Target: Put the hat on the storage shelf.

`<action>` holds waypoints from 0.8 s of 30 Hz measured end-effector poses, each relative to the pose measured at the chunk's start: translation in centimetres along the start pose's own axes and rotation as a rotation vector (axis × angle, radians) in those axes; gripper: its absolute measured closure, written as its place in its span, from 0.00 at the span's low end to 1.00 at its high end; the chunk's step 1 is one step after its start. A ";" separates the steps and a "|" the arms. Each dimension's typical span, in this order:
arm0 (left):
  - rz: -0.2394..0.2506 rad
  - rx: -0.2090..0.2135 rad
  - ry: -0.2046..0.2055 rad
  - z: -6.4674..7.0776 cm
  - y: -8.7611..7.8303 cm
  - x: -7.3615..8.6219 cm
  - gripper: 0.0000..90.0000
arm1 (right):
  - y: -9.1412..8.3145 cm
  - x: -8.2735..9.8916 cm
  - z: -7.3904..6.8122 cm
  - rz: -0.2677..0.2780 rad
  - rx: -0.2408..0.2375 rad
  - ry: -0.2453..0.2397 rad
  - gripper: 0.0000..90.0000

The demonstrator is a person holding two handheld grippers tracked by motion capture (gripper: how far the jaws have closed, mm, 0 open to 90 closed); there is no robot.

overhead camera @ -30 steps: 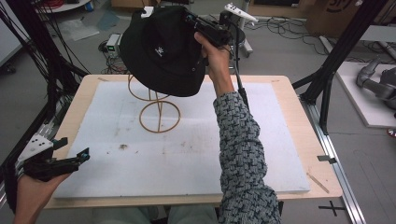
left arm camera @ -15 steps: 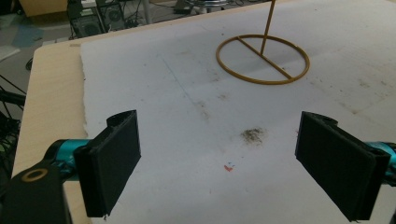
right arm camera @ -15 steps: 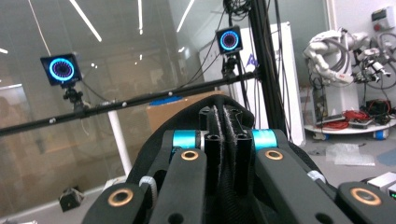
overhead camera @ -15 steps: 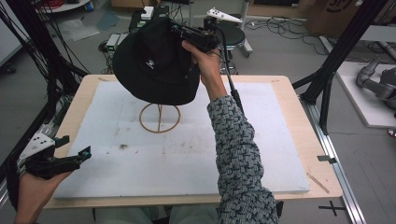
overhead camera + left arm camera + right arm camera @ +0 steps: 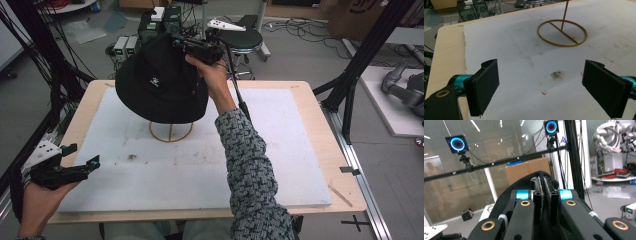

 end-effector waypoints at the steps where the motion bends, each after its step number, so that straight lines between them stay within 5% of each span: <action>1: 0.001 0.002 0.001 0.0 0.1 0.0 0.16 | 0.1 0.2 0.0 -0.007 0.002 -0.003 0.98; 14: 0.001 0.017 0.005 0.2 0.7 -0.4 0.16 | 1.9 2.4 -0.4 -0.118 0.027 -0.033 0.97; 24: 0.005 0.031 0.010 0.5 1.2 -0.7 0.16 | 2.3 3.1 -0.7 -0.152 0.029 -0.048 0.95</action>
Point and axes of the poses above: each handheld gripper's, and its own axes: y roughly forward along the jaws, x roughly out of its underside, z roughly to its right, the point moved 8 cm from there along y, roughly forward along the jaws, and after that the axes turned 1 degree about x, right-handed, at the moved point
